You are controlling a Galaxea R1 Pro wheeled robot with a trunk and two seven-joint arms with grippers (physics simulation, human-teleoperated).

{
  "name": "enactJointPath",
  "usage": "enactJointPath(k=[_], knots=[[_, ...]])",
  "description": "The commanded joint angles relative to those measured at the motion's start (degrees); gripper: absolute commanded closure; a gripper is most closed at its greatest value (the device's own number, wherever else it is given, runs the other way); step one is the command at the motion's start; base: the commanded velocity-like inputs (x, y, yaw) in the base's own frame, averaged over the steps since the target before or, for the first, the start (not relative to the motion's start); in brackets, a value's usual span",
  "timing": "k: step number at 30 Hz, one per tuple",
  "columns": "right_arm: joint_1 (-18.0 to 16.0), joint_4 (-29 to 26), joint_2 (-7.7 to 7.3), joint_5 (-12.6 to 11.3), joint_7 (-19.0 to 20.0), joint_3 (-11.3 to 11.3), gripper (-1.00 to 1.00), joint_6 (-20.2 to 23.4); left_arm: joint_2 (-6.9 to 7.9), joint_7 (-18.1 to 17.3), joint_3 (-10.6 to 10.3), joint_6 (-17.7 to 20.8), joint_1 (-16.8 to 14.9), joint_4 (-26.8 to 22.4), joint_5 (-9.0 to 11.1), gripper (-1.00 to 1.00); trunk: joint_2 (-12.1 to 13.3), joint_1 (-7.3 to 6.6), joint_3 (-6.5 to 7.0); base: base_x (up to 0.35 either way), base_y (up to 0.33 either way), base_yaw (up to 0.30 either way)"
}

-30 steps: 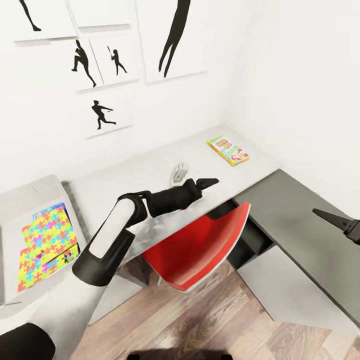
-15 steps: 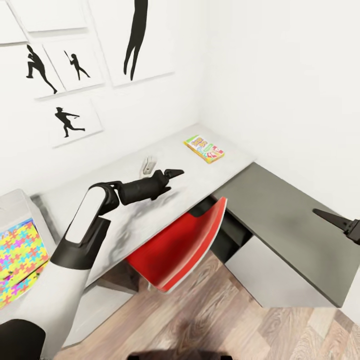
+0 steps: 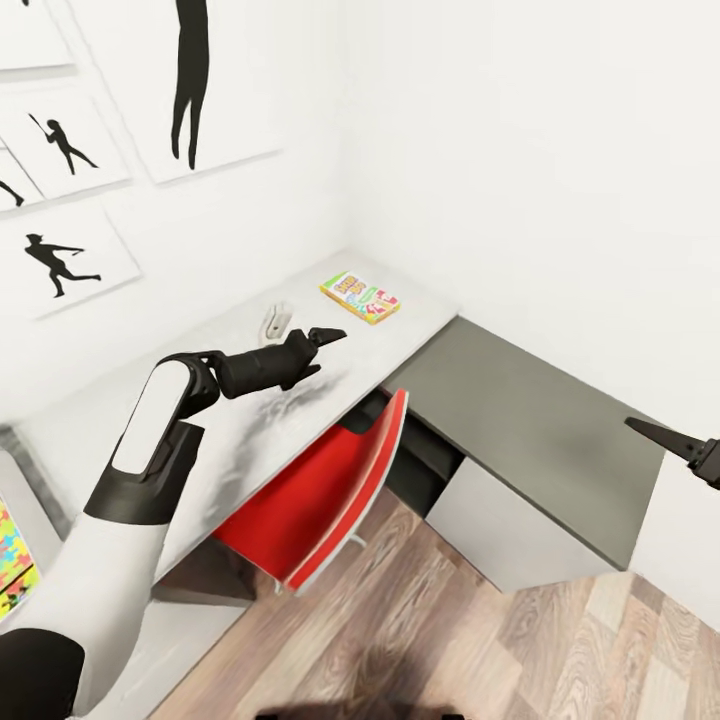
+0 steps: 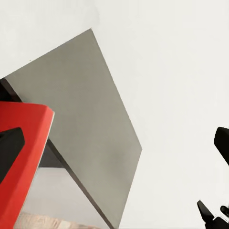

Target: Put all the toys in the child's room - the three board games (two on the bed and one on the table), the two jigsaw puzzles on the table, and the tennis ball on the table - inside the toy box on the table in the child's room.

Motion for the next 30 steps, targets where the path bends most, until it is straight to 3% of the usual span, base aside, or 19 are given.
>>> enactJointPath(k=[1,12,30], knots=[[-0.1,0.0,0.0,0.2,0.3,0.0,-1.0,0.2,0.06,0.6,0.0,-0.1,0.0,-0.1,0.6,-1.0,-0.1,0.03,-0.06,0.0,0.0,-0.279],[-0.1,0.0,-0.01,0.2,0.3,0.0,-1.0,0.2,1.93,0.8,1.2,0.3,-0.2,-0.6,1.0,-1.0,-0.1,0.03,0.19,0.0,0.0,-0.279],[-0.1,0.0,0.0,0.2,0.3,0.0,-1.0,0.2,3.68,0.8,2.1,0.3,-0.2,-1.6,1.4,-1.0,-0.1,0.03,0.6,0.036,0.0,-0.279]])
